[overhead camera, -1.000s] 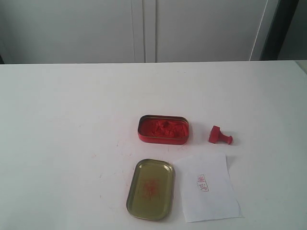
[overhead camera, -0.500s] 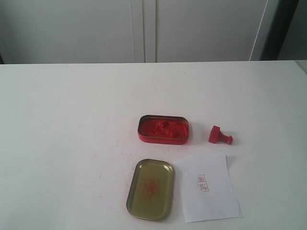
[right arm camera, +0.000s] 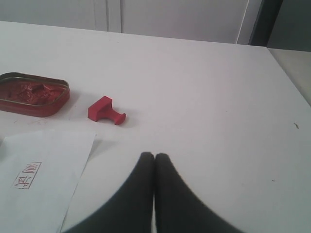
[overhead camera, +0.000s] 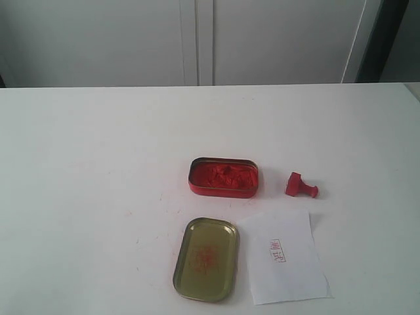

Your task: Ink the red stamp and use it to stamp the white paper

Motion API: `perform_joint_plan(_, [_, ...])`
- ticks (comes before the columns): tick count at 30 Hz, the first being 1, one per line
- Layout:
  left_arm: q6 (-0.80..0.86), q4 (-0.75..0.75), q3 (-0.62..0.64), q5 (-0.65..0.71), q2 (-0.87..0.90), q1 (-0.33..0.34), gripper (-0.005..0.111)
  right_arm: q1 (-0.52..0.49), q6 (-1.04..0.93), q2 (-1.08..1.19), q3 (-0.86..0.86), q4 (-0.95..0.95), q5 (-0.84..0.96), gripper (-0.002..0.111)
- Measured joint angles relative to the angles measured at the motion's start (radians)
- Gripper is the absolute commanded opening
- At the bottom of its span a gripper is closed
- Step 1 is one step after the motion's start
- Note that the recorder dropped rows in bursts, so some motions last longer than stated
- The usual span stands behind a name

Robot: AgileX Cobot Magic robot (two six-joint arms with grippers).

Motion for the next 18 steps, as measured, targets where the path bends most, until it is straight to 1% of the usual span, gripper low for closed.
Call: perform_joint_plan(18, [0.0,0.0,0.0,0.0,0.0,0.0,0.0,0.0,0.016,0.0,0.0,0.0,0.0,0.0])
